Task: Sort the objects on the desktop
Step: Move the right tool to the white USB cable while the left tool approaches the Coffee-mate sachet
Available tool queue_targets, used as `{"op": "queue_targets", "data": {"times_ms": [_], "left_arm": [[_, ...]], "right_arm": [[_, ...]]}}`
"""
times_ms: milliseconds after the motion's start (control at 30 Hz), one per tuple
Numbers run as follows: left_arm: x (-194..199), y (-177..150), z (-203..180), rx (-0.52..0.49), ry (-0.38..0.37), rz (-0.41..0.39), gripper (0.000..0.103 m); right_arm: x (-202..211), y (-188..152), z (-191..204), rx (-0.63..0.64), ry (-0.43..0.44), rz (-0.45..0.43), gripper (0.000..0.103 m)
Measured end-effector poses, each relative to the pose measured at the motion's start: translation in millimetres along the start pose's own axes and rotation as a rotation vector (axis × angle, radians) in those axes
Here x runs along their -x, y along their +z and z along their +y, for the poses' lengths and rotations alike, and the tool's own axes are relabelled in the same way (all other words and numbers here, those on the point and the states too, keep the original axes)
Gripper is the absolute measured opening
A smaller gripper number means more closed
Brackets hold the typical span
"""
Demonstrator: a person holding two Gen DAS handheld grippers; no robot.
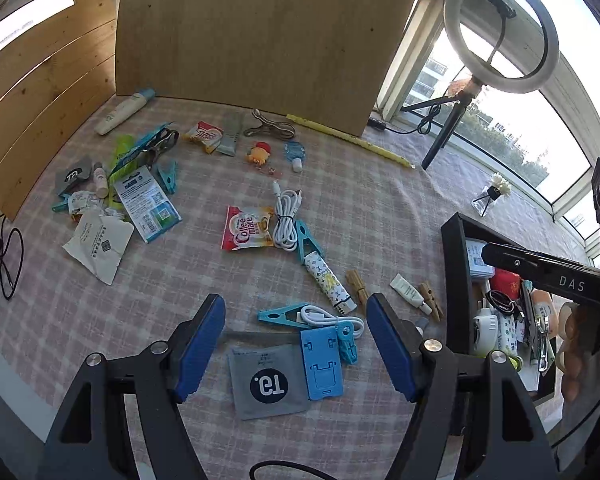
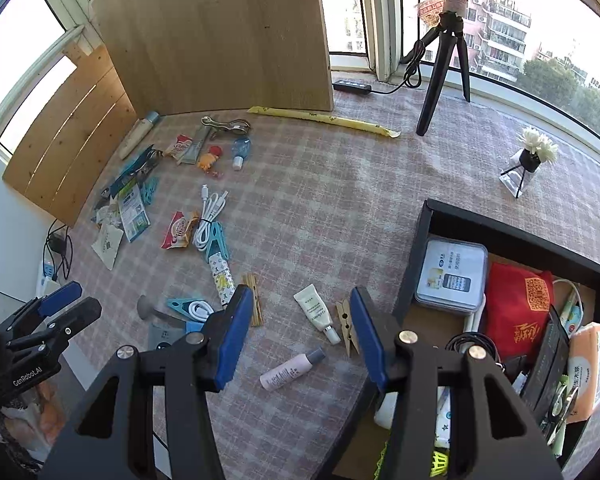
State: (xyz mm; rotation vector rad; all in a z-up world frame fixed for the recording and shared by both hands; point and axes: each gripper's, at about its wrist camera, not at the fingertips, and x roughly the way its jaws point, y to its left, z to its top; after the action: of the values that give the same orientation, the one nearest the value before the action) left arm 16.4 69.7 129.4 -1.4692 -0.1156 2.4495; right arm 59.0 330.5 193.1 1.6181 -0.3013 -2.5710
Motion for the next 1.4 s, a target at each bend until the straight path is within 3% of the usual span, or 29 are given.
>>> {"op": "queue_targets", "data": {"times_ms": [100, 233, 433, 800, 933, 1200, 1400], "left_arm": [[-3.9, 0.3, 40.5, 0.055, 0.031, 0.017, 0.071], [-6.2, 4.9, 98.6, 0.16, 0.076, 0.024, 0.071], [-13.9, 14.4, 144.5, 0.215, 0.121, 0.028, 0.071], [-79.0, 40.5, 96.9, 0.111, 0.015, 0.137, 0.068], [-103.7, 51.0, 81.5, 0.07, 0.001, 0.184, 0.065], [-135.6, 67.3, 81.3, 0.08, -0.049, 0.239, 0.053], [-149.7, 70.8, 83.8, 0.083, -0.081, 0.273, 0.052]], "right_arm": [[-5.0, 3.6, 3.9, 0.024, -0.022, -0.016, 0.057], [-12.8, 8.8, 6.1, 0.066, -0.058, -0.06, 0.057], [-38.6, 14.5, 17.6, 0.152, -0.072, -0.013, 0.057], [-92.7, 43.1, 49.9, 0.105, 0.059, 0.139, 0.057], [-113.0, 55.6, 70.5, 0.116, 0.067, 0.156, 0.056], [-165.3, 73.7, 97.8, 0.075, 0.104, 0.261, 0.047], [-186.2, 82.2, 101.1, 0.05, 0.104, 0.311, 0.047]]}}
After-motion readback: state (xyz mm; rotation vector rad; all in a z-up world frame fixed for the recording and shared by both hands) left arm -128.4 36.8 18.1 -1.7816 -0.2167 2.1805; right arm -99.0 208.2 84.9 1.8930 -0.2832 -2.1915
